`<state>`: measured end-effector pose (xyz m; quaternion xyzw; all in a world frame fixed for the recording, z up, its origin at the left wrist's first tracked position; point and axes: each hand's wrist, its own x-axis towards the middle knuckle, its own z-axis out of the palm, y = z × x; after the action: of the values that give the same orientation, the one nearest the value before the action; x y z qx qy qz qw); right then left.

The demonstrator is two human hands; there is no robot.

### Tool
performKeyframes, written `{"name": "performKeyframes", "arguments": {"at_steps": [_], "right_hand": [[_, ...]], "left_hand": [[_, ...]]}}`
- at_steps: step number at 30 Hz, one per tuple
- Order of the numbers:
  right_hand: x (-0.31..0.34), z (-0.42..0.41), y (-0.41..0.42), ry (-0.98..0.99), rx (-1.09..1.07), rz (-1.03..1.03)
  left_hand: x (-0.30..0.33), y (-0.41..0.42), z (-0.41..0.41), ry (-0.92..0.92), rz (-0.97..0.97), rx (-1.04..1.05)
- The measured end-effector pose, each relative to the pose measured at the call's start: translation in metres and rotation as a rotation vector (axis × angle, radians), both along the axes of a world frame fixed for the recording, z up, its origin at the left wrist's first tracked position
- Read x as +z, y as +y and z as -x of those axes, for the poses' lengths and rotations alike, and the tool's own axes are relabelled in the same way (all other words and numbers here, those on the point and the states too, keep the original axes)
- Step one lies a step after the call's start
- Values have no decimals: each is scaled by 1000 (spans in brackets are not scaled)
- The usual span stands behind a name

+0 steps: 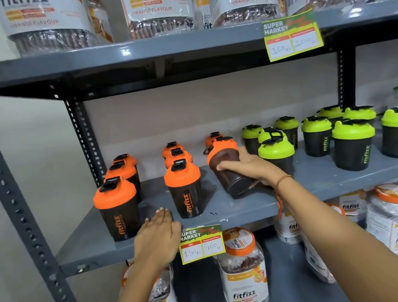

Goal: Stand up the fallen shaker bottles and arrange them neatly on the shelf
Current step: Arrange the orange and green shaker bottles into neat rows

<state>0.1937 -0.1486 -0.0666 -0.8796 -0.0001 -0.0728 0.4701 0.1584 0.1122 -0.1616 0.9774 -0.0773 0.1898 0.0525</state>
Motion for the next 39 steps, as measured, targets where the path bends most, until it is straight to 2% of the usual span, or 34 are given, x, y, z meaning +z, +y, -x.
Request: {"name": "performKeyframes", "arguments": {"at_steps": [2,4,6,7,11,17,19,22,28,33,39], "right_hand": [[-8,4,-6,-42,83,-375],[-19,2,-13,-60,168,-661],[-32,2,-18,-79,228,-842],[-38,2,-19,-101,238,-857],[-60,3,-17,-220,137,-687],[-73,4,7,-439,-312,-171],[-74,6,11,-469,-368,-98],[-76,8,8,-433,-331,-76],[-75,8,-8,-313,-166,-268],[-76,11,-2,-353,-201,-191],[-74,12,-4,-302,-74,-157]], "left_hand": [[-1,0,0,-16,-3,2],[-3,1,0,-30,-11,3],[-4,2,-1,-51,-22,2],[-4,2,-2,-63,-25,1],[-7,3,-6,-82,-33,-5],[-8,3,-7,-95,-39,0],[-9,3,-7,-93,-51,-4],[-9,4,-8,-92,-59,-5],[-8,3,-7,-99,-50,-2],[-7,3,-5,-96,-26,2],[-8,3,-5,-90,-19,6]]}}
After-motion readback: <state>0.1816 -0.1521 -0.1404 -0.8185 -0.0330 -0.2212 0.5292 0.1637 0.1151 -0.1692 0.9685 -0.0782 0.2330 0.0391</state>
